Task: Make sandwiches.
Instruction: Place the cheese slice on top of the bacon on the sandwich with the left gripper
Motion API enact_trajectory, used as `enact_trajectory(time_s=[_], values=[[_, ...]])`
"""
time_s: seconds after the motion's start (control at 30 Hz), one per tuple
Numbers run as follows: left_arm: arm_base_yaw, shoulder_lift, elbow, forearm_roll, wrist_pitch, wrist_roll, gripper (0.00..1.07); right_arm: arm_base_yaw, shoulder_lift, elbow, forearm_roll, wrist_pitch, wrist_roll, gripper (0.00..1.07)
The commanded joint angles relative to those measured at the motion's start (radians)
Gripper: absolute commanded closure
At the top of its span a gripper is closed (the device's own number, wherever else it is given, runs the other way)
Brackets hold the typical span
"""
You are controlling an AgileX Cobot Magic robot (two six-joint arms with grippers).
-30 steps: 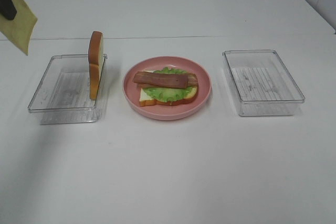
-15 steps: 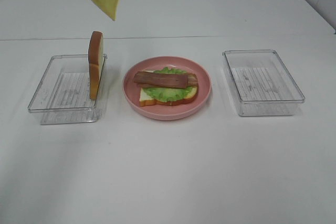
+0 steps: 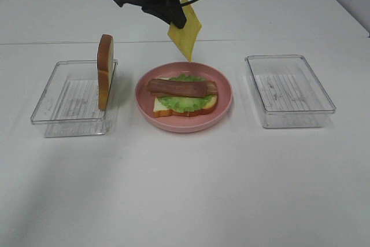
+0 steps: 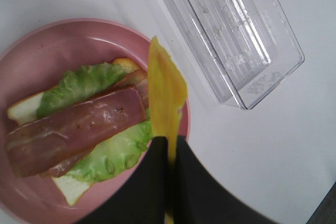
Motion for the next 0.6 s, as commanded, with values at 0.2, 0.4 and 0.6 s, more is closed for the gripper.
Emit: enact_trajectory(time_s=[0.2, 0.4, 0.6], values=[[-0.019, 0.107, -0.039, -0.078, 0.091, 0.025, 1.07, -0.005, -0.033, 0.003, 0.000, -0.011, -0.008, 0.15], [-0.027, 0.135, -0.039, -0.092, 0.103, 0.021, 1.07, -0.005, -0.033, 0.003, 0.000, -0.011, -0.008, 0.15], [-0.029, 0.160, -0.036, -0.101, 0.099, 0.023, 1.07, -0.005, -0.033, 0.003, 0.000, -0.011, -0.008, 0.15]])
